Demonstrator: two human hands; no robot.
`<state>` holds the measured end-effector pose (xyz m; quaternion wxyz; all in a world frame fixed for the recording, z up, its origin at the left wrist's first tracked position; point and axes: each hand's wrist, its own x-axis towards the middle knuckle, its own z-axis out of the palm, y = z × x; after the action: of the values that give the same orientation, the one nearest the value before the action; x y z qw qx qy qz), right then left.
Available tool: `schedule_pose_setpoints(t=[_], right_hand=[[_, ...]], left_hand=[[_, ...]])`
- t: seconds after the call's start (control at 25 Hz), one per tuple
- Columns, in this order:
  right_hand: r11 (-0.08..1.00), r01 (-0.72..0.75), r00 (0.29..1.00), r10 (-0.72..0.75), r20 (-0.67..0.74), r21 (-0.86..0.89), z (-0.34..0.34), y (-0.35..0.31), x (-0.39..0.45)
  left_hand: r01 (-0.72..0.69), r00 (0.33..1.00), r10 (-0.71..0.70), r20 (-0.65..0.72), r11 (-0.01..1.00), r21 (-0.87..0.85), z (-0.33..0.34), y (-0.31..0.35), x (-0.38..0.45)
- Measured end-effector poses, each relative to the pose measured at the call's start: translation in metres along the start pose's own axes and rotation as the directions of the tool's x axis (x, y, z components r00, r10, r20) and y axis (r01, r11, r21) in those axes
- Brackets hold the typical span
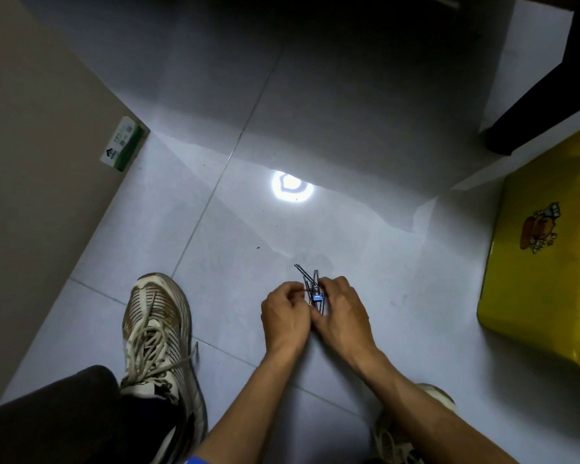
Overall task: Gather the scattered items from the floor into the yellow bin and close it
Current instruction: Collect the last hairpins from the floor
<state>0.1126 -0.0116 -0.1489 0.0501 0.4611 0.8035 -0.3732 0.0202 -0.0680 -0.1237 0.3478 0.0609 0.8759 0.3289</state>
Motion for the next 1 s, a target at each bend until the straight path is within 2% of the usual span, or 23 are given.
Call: schedule_pose_setpoints(t=[0.08, 0.2, 0.28, 0.44, 0.6, 0.64, 0.68, 0.76, 0.8, 0.84, 0.92, 1.0], right_hand=[[0.998, -0.013, 0.999, 0.011, -0.039, -0.054, 0.002, -0.004, 0.003], [0.985, 0.04, 0.996, -0.054, -0.076, -0.17, 0.003, -0.01, 0.009], [0.959, 0.079, 0.994, -0.096, -0.051, -0.272, 0.002, -0.016, 0.015], [0.831, 0.154, 0.984, -0.179, 0.006, -0.535, -0.002, -0.029, 0.02], [0.726, 0.22, 0.958, -0.287, 0.004, -0.652, -0.006, -0.043, 0.019], [0.751, 0.211, 0.966, -0.259, 0.015, -0.626, -0.007, -0.044, 0.022], [0.822, 0.177, 0.981, -0.195, 0.026, -0.542, -0.008, -0.043, 0.028], [0.966, 0.026, 0.999, -0.015, 0.043, -0.259, -0.013, -0.031, 0.039], [0.996, -0.071, 0.995, 0.074, 0.064, -0.052, -0.017, -0.027, 0.039], [0.977, -0.159, 0.985, 0.148, 0.086, 0.144, -0.022, -0.024, 0.037], [0.878, -0.221, 0.975, 0.187, 0.121, 0.425, -0.032, -0.03, 0.025], [0.844, -0.185, 0.981, 0.128, 0.146, 0.503, -0.037, -0.04, 0.014]], left_hand=[[-0.005, 0.998, 0.005, -0.065, 1.0, 0.007, -0.006, -0.006, 0.005], [-0.023, 0.998, 0.025, 0.06, 0.999, -0.044, -0.013, -0.008, 0.012], [-0.008, 0.998, 0.012, 0.067, 0.998, -0.059, -0.015, -0.006, 0.013], [0.001, 1.0, -0.001, -0.003, 0.998, -0.055, -0.02, -0.014, 0.015], [-0.002, 1.0, 0.002, -0.002, 0.995, -0.097, -0.023, -0.016, 0.014], [0.012, 1.0, -0.014, -0.009, 0.993, -0.114, -0.022, -0.016, 0.014], [0.041, 0.999, -0.045, -0.022, 0.988, -0.149, -0.02, -0.014, 0.014], [0.141, 0.988, -0.155, -0.022, 0.941, -0.307, -0.016, -0.01, 0.016], [0.21, 0.975, -0.221, 0.023, 0.879, -0.429, -0.014, -0.005, 0.017], [0.286, 0.956, -0.273, 0.109, 0.785, -0.55, -0.011, 0.002, 0.017], [0.449, 0.893, -0.294, 0.34, 0.568, -0.689, -0.006, 0.016, 0.016], [0.57, 0.821, -0.266, 0.505, 0.438, -0.695, -0.004, 0.025, 0.014]])
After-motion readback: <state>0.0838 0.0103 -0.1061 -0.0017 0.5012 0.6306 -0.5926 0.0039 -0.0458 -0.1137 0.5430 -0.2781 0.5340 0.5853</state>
